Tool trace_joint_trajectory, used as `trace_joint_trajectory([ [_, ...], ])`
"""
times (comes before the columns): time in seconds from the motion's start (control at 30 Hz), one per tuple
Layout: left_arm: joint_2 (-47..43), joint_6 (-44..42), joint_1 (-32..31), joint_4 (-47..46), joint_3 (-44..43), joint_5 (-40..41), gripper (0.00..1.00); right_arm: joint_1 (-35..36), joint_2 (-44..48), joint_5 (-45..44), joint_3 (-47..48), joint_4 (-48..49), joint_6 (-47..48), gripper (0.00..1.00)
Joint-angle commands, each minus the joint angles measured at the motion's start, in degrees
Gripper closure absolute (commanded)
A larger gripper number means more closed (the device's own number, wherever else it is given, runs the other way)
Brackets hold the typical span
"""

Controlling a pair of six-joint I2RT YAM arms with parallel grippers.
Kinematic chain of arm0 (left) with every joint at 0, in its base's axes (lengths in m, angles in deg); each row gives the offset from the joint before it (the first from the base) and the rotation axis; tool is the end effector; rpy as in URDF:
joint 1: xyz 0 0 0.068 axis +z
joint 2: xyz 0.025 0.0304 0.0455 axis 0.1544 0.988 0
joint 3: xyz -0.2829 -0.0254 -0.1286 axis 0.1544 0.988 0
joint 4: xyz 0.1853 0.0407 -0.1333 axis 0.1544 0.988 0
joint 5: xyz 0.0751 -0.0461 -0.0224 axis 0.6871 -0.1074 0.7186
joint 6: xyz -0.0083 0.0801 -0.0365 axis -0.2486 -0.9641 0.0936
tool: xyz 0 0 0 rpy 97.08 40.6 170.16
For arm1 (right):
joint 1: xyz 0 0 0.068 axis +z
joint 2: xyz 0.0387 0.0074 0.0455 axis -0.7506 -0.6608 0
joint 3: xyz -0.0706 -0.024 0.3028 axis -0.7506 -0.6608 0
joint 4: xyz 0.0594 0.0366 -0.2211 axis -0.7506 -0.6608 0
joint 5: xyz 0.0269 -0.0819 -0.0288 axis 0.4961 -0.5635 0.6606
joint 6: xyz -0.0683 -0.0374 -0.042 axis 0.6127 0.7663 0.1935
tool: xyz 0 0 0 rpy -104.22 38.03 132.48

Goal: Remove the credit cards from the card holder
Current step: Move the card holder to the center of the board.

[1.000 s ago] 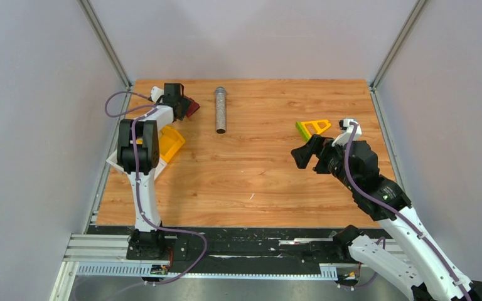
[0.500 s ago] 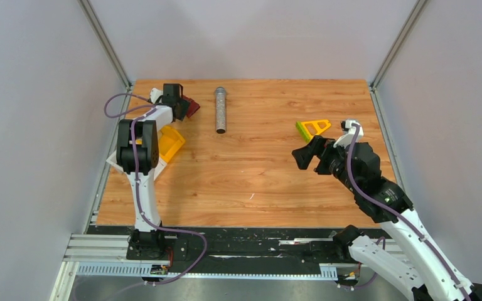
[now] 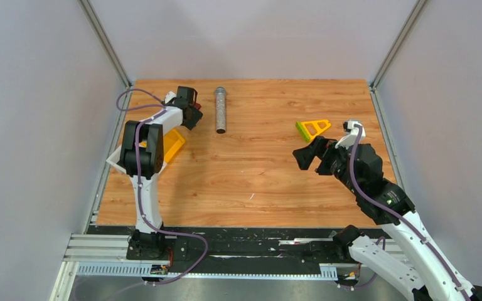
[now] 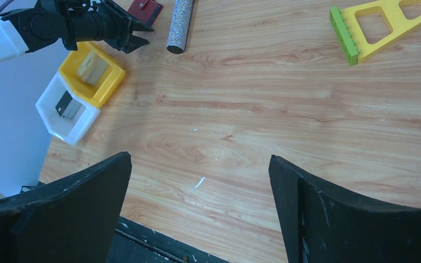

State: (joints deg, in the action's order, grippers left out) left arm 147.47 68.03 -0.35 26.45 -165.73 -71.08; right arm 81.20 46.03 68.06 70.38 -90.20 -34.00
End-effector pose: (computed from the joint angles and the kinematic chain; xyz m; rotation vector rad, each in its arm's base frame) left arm 0.4815 -0.0628 0.1794 -1.1894 2.1794 -0.3012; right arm 0.1025 0.0540 0.3539 0.0474 2.0081 0.5981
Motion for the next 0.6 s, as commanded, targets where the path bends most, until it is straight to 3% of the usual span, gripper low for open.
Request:
trace_joint_trajectory([
  [0.0, -3.4, -3.5, -0.2, 2.3, 0.5, 3.8, 0.52, 0.2, 0.9, -0.4, -0.2, 2.0, -0.8, 0.01],
  [0.23, -2.9, 3.9, 1.5, -5.7, 4.1, 3.6, 0.5, 0.1, 1.7, -0.5, 0.2, 1.7, -0.5, 0.01],
  [0.57, 1.7, 4.5, 2.6, -3.6, -1.5, 5.5, 0.42, 0.1, 2.9, -2.8, -0.2, 1.1, 0.5, 0.0],
])
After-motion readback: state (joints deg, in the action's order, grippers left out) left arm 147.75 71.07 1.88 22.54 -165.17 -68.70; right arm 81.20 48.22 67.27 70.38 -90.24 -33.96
